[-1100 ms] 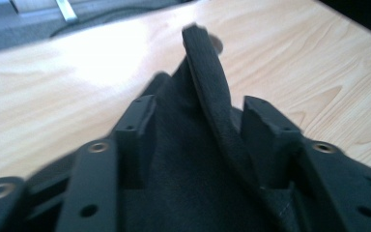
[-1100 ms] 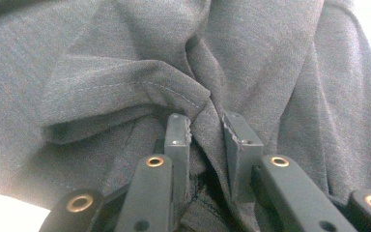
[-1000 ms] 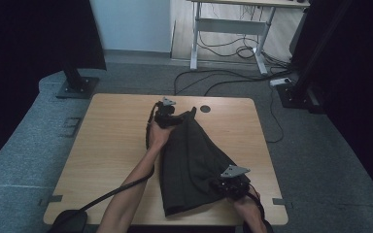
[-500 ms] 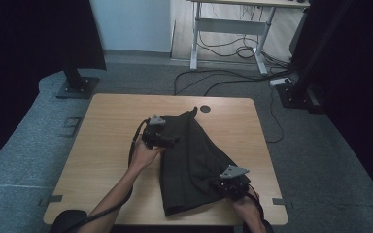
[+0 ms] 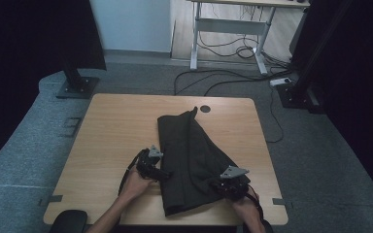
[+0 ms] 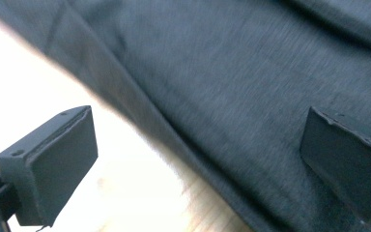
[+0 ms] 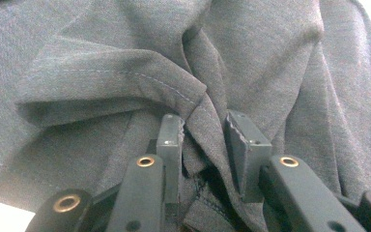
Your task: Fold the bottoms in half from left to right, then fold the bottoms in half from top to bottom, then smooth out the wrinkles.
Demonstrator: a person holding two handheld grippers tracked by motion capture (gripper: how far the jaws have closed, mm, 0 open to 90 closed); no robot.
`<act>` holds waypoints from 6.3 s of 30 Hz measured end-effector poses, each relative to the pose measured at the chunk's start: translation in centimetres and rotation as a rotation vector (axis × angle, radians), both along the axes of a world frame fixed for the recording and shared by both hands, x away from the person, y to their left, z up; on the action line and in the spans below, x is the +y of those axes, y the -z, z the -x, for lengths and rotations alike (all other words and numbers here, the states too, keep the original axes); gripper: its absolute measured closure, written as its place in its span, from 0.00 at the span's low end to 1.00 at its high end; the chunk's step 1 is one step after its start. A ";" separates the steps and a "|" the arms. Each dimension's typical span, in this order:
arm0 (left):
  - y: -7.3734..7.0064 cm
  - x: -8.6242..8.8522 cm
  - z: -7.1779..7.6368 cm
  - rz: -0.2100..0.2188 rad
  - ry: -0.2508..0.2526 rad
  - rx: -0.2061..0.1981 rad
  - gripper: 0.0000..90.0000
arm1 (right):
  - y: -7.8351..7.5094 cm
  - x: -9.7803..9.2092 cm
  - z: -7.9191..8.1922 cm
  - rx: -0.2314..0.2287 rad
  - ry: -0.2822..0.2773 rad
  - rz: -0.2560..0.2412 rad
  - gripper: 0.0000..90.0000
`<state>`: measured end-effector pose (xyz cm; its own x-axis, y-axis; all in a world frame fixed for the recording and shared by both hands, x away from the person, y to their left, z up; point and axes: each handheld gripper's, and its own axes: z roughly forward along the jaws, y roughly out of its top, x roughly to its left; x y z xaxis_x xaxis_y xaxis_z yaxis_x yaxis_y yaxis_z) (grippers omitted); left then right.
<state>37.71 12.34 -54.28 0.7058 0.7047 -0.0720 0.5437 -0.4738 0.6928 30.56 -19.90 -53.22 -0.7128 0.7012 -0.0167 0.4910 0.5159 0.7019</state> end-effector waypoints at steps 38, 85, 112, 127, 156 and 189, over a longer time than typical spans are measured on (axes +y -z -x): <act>0.6 -0.3 0.2 -0.036 -0.022 0.003 0.01 | -6.1 4.9 -1.8 0.016 0.019 -0.068 0.18; -2.1 -1.3 4.9 0.032 0.050 0.011 0.00 | -5.8 -8.1 -3.5 -0.001 0.336 -0.006 0.32; -0.1 2.6 4.6 -0.053 -0.073 0.026 0.00 | 0.7 -4.8 -2.8 0.105 0.246 -0.022 0.42; -0.1 7.5 0.5 -0.057 -0.234 0.004 0.00 | 0.8 0.8 -4.6 0.076 0.207 -0.010 0.37; -1.2 14.9 4.4 -0.089 -0.269 -0.024 0.00 | -0.6 -4.7 -2.7 -0.017 0.240 -0.075 0.16; 0.5 16.2 3.8 -0.084 -0.261 0.001 0.00 | 2.5 -5.6 -3.0 -0.002 0.300 -0.033 0.00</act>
